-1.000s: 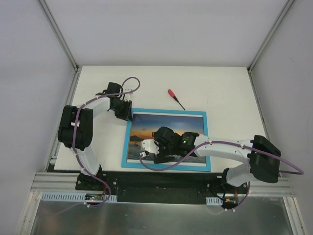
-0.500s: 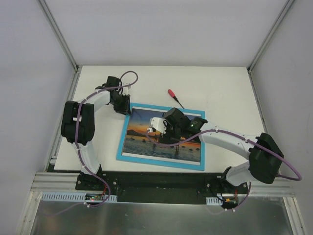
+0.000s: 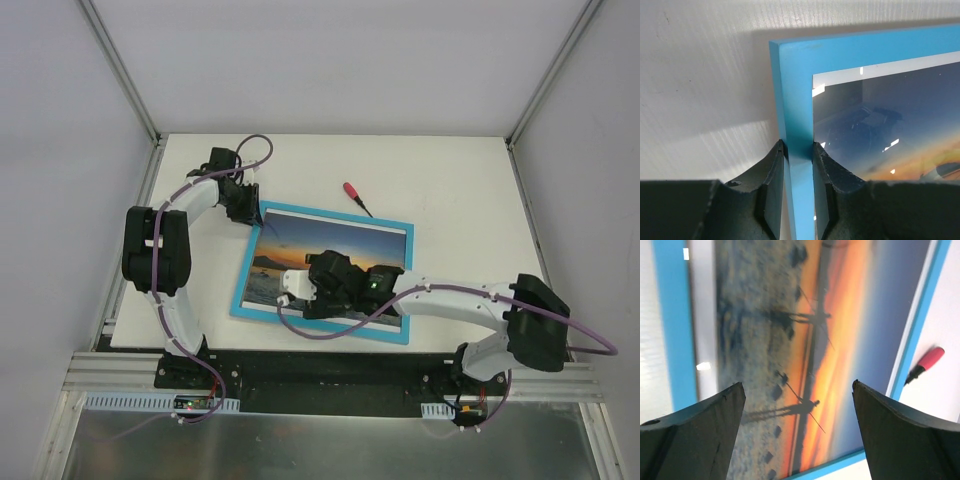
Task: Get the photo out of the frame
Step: Turn over the photo frame at the center of the board.
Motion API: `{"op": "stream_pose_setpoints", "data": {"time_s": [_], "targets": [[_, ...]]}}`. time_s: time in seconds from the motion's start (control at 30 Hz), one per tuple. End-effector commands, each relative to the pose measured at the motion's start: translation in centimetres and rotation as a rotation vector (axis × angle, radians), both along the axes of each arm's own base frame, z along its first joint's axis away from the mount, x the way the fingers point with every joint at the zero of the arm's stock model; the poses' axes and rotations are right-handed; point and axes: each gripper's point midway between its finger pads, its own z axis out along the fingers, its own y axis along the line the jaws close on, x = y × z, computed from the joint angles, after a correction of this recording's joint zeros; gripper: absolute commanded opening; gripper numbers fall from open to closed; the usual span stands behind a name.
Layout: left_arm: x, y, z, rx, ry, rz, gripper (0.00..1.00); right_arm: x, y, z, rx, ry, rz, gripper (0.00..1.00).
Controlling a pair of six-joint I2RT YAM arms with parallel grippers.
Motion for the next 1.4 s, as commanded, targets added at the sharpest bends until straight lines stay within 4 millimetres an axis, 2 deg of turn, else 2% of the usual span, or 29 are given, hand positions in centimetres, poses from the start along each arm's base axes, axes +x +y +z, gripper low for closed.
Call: {"op": "stream_pose_setpoints", "data": {"time_s": [0.0,0.27,0.63,0.83,1.07,1.37], "targets": [[0.5,-0.9,2.5,-0.079,-0.023,0.018,0.0,-1.4,2.3,0.4,0.009,-0.06,-0.023,0.89],[0.5,-0.9,3.1,-0.11,-0.024,0.029,0.0,-3.9,5.4,-1.6,-0.056,-0.178,0.017,0.89],[0.4,-0.7,3.2,-0.122,-0.022,0.038,0.0,-7.5,7.5,-3.0,-0.12,-0.225,0.101,0.89],[0.4,-0.6,3.2,-0.126,-0.021,0.044,0.0,-8.3,8.5,-2.8,-0.122,-0.243,0.098,0.89],[0.5,-0.6,3.6,-0.135,-0.028,0.045,0.0,-8.1,8.5,-5.8,-0.162,-0.269,0.077,0.89],[0.5,-0.3,3.6,-0.15,-0.021,0.06,0.0,-7.9,8.6,-7.7,-0.181,-0.394,0.032,0.84]]}}
